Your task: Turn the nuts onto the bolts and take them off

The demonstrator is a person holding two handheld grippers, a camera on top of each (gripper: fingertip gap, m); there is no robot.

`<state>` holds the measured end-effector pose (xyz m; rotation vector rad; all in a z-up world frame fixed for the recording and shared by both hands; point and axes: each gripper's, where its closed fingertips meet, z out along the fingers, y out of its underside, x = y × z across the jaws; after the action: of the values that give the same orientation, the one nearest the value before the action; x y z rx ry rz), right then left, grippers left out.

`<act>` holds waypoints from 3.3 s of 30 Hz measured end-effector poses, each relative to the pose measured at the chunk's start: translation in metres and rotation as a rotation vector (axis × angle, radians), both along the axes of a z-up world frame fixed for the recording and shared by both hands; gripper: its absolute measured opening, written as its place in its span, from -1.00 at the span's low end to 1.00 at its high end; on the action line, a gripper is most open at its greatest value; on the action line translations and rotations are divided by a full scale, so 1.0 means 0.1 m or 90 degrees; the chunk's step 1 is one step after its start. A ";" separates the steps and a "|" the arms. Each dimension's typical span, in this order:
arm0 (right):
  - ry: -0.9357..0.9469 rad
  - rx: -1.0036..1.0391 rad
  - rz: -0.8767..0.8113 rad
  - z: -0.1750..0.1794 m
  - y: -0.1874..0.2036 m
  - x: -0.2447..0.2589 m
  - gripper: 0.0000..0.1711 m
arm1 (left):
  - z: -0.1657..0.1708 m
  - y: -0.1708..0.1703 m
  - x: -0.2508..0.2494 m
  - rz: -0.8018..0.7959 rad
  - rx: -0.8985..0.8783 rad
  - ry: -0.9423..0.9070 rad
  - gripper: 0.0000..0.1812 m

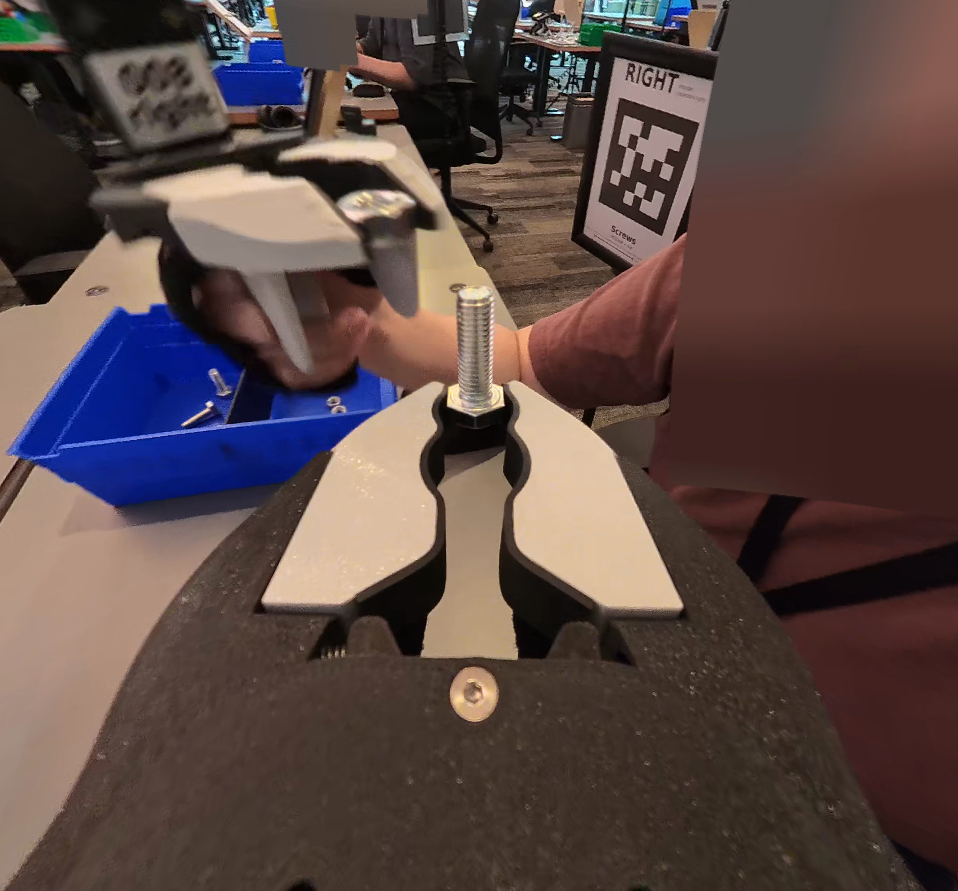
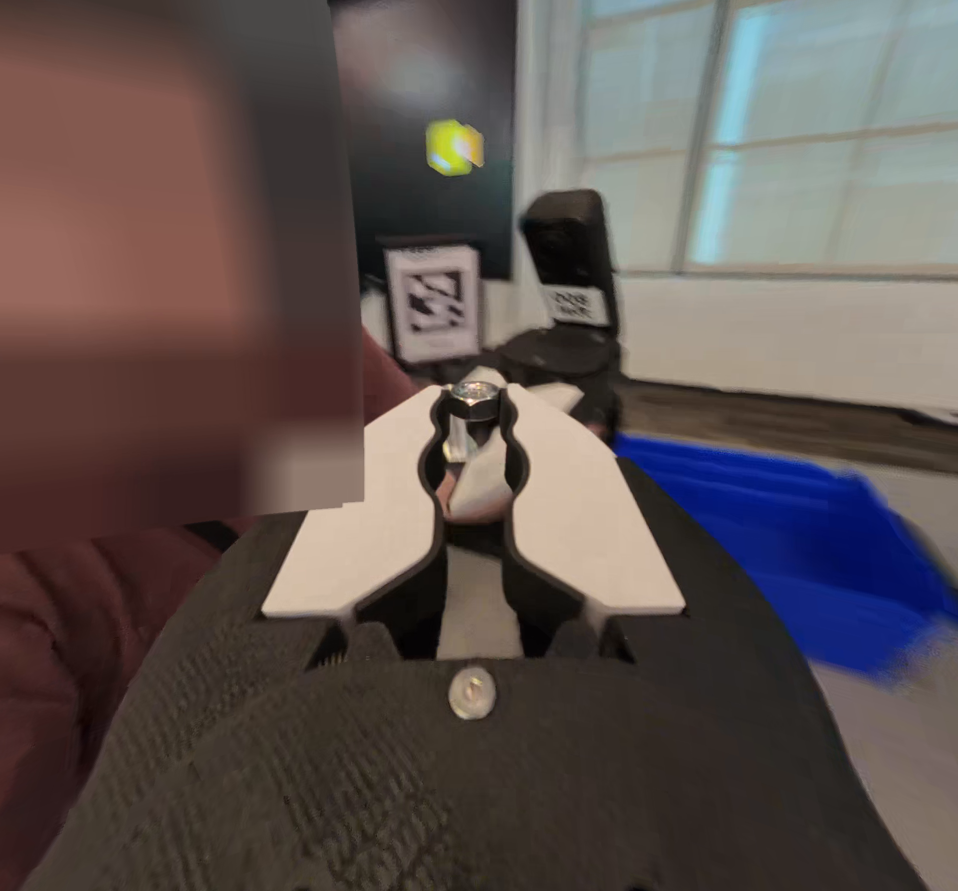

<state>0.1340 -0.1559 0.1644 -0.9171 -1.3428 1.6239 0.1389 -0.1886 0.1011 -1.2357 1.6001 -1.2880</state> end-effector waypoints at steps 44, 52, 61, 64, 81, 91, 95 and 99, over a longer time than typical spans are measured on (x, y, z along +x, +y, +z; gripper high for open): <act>-0.074 0.068 -0.311 -0.11 0.40 -0.15 -0.60 | 0.01 0.73 -0.14 0.230 0.013 -0.004 -0.80; -0.099 -0.001 -0.229 -0.37 0.43 -0.43 -0.89 | -0.02 0.73 -0.13 0.225 0.012 0.006 -0.80; -0.377 -0.021 -0.706 -0.77 1.59 1.34 -0.88 | 0.07 0.98 -0.42 0.330 0.064 0.016 -0.53; -0.639 -0.207 -0.873 -1.68 2.01 2.41 -0.87 | 0.06 1.06 -0.54 0.364 0.062 0.037 -0.55; -0.821 -0.363 -0.920 -2.46 2.26 3.04 -0.71 | -0.16 1.41 -0.95 0.484 0.058 0.150 -0.57; -0.623 -0.142 -1.017 -1.30 2.11 2.71 -0.72 | -1.00 1.83 -2.40 0.685 -0.053 0.473 -0.68; -0.640 -0.101 -1.002 -1.23 2.04 2.52 -0.72 | -1.38 1.98 -2.51 0.705 -0.185 0.519 -0.68; -0.674 -0.071 -0.989 -1.26 2.01 2.39 -0.72 | -1.69 2.21 -2.40 0.719 -0.279 0.519 -0.66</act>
<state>0.3729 0.0455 0.0386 -2.2206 -0.5692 -0.0841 -0.1012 0.0323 -0.0680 -2.6192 0.7008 -0.3660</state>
